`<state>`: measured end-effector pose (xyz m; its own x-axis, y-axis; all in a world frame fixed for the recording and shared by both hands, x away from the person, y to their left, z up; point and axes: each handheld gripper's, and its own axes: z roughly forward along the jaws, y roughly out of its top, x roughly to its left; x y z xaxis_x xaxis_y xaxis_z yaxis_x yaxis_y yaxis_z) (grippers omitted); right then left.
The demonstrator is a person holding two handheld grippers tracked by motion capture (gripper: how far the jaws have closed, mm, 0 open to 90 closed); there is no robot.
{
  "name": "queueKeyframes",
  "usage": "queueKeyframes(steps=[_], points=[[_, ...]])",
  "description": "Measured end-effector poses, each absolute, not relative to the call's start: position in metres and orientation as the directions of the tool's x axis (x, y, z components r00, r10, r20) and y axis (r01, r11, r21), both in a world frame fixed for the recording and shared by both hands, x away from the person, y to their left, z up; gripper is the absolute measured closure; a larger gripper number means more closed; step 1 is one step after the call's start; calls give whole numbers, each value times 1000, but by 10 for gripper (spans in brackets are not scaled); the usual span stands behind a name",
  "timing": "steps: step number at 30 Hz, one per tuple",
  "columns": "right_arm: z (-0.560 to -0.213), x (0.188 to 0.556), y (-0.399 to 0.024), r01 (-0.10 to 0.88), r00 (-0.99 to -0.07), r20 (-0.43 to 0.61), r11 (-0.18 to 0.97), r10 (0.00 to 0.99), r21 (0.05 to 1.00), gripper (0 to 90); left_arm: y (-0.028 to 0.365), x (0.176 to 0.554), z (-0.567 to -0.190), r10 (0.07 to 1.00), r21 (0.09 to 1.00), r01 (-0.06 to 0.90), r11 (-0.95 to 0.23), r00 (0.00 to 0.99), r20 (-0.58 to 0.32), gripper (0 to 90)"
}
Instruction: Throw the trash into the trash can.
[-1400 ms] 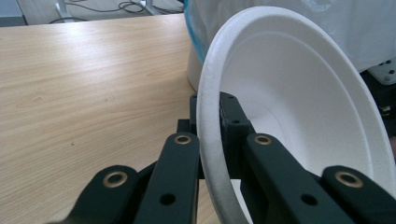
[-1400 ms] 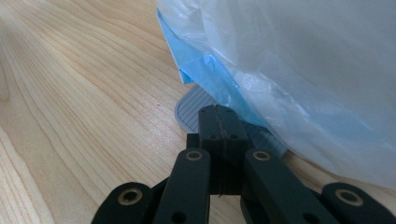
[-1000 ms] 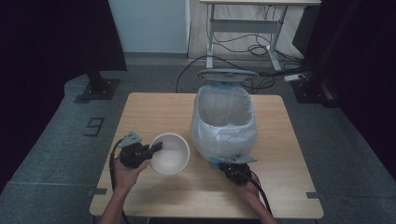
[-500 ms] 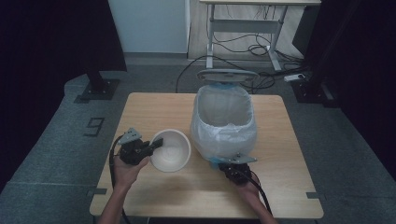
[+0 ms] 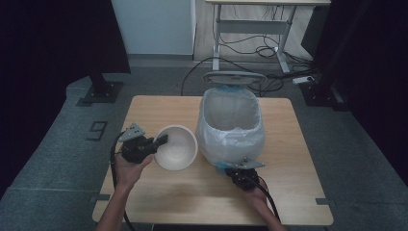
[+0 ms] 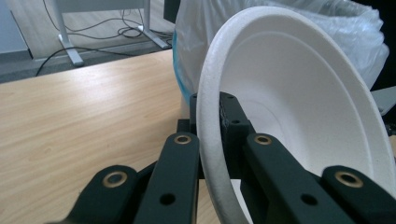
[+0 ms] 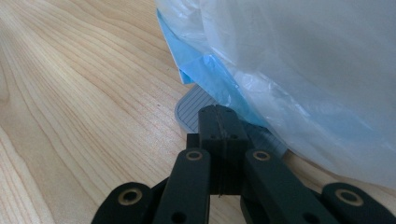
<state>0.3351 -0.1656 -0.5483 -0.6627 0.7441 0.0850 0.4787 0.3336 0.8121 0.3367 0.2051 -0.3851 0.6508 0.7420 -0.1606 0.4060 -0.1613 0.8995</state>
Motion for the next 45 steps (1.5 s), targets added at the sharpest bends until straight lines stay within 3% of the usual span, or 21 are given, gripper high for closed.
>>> queueKeyframes(steps=[45], points=[[-548,335,-165,481,-661,86,333,745,811,897,178,356,-351,706,909,383,-165,689,-162,864]])
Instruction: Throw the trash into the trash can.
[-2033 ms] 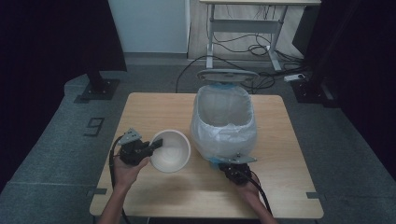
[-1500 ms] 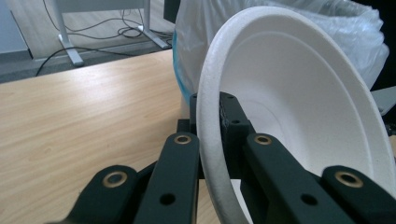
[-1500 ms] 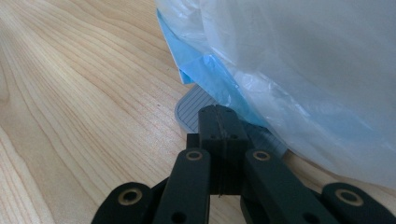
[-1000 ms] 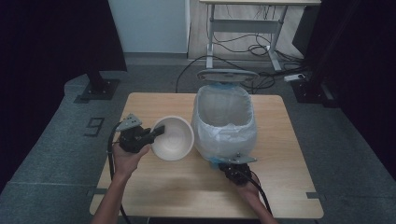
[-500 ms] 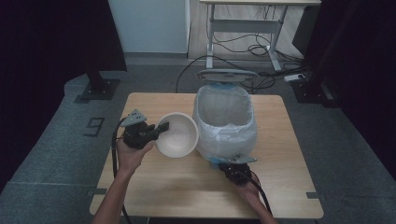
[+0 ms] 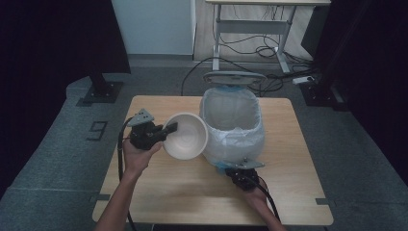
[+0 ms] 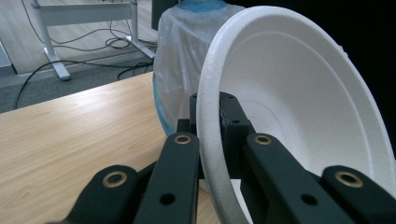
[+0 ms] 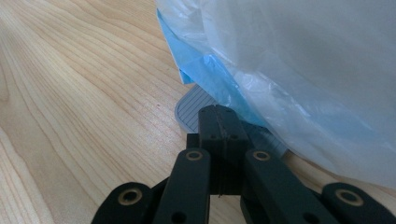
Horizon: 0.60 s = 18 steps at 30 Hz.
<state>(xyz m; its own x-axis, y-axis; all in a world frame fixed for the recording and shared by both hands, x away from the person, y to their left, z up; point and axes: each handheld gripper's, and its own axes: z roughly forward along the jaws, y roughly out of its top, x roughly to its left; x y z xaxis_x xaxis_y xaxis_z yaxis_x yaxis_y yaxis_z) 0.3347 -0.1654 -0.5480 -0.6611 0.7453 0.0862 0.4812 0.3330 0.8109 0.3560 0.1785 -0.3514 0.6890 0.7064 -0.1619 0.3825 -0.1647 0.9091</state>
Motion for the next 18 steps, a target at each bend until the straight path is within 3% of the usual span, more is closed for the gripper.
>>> queueKeyframes(steps=[18], points=[[-548,335,-165,479,-661,82,336,746,811,897,166,363,-336,694,915,366,-171,704,-152,864]])
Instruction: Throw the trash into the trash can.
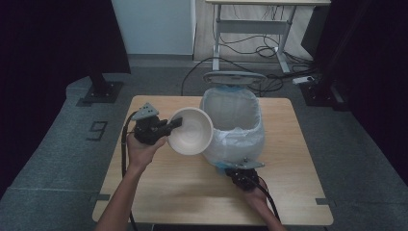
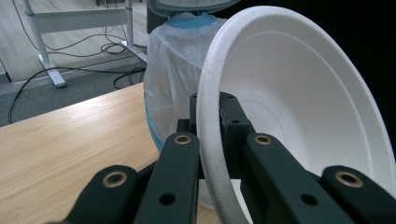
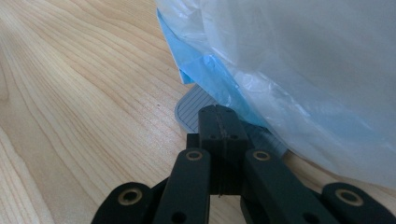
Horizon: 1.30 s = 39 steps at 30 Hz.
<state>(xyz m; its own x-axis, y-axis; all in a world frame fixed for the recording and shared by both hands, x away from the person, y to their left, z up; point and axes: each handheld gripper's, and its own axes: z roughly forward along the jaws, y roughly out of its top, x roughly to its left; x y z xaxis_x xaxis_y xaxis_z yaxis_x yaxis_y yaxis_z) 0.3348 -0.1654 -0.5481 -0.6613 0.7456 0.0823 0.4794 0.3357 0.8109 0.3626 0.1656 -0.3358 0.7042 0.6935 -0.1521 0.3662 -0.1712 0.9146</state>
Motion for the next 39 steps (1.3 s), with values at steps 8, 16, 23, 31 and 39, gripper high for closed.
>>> queueKeyframes(steps=[8,16,23,31,39], points=[[-548,335,-165,479,-661,82,336,746,811,897,163,366,-331,692,915,367,-170,705,-154,864],[-548,335,-165,480,-661,81,337,746,810,897,157,370,-325,688,916,362,-171,710,-152,864],[-548,335,-165,480,-661,82,337,746,810,897,151,374,-322,685,915,361,-178,713,-148,864],[-548,335,-165,480,-661,81,337,746,810,897,147,377,-320,683,915,360,-181,716,-146,863],[-548,335,-166,479,-663,81,338,745,810,897,145,381,-317,686,916,360,-178,713,-147,864]])
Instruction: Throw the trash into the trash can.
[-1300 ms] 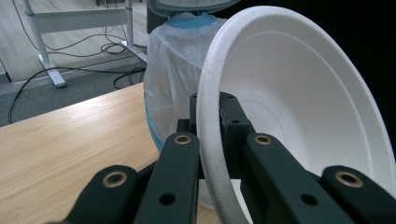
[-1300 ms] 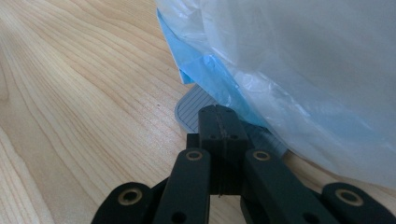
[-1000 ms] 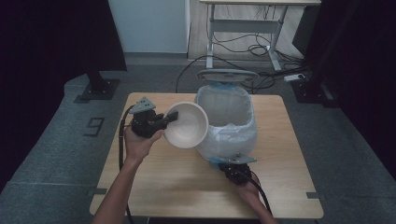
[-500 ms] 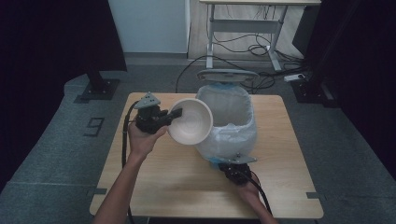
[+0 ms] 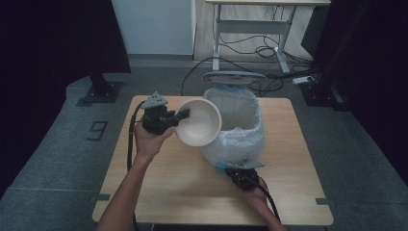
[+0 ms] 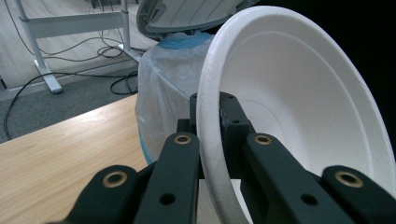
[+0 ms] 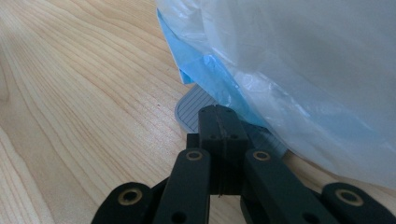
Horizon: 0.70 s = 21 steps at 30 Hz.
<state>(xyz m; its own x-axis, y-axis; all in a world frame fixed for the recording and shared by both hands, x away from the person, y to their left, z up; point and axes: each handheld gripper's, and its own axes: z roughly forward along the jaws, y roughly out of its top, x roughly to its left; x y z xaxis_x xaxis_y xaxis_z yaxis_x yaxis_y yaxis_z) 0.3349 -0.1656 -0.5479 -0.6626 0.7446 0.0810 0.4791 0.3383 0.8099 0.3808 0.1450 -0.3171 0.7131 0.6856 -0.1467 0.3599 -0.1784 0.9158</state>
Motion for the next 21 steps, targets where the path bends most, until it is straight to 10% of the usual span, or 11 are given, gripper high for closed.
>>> queueKeyframes(steps=[21], points=[[-548,335,-166,480,-662,81,338,745,810,897,133,392,-310,687,913,358,-193,714,-134,864]])
